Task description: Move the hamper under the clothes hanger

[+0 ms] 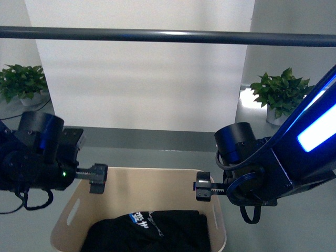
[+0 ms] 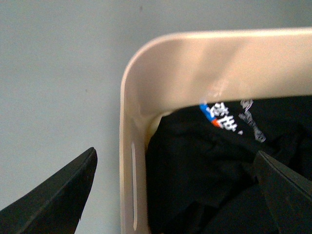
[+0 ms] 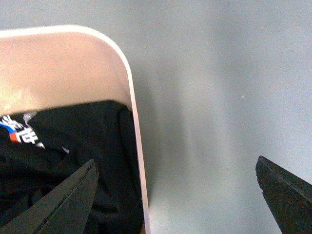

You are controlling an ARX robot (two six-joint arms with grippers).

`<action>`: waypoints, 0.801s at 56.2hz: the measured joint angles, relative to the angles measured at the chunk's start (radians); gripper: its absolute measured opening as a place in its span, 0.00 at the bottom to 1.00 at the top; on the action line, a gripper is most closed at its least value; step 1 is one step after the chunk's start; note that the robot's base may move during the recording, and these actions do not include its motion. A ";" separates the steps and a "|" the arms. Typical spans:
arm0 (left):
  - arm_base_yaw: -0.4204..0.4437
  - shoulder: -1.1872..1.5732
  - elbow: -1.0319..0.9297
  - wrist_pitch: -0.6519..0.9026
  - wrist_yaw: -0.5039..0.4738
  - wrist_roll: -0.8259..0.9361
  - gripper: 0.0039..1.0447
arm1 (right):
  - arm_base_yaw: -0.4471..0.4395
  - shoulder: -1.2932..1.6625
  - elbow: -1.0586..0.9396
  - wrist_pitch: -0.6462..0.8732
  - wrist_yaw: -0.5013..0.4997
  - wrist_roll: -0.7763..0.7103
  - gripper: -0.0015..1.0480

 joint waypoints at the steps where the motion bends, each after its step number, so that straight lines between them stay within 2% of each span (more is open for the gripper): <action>1: -0.002 -0.024 0.000 -0.005 0.008 -0.001 0.94 | -0.001 -0.006 -0.002 0.003 0.003 0.001 0.92; 26: -0.037 -0.435 -0.032 -0.134 0.095 -0.006 0.94 | -0.021 -0.364 -0.063 0.023 0.069 -0.084 0.92; 45: -0.031 -0.763 -0.060 -0.240 0.154 0.021 0.94 | -0.010 -0.662 -0.146 0.027 0.151 -0.236 0.92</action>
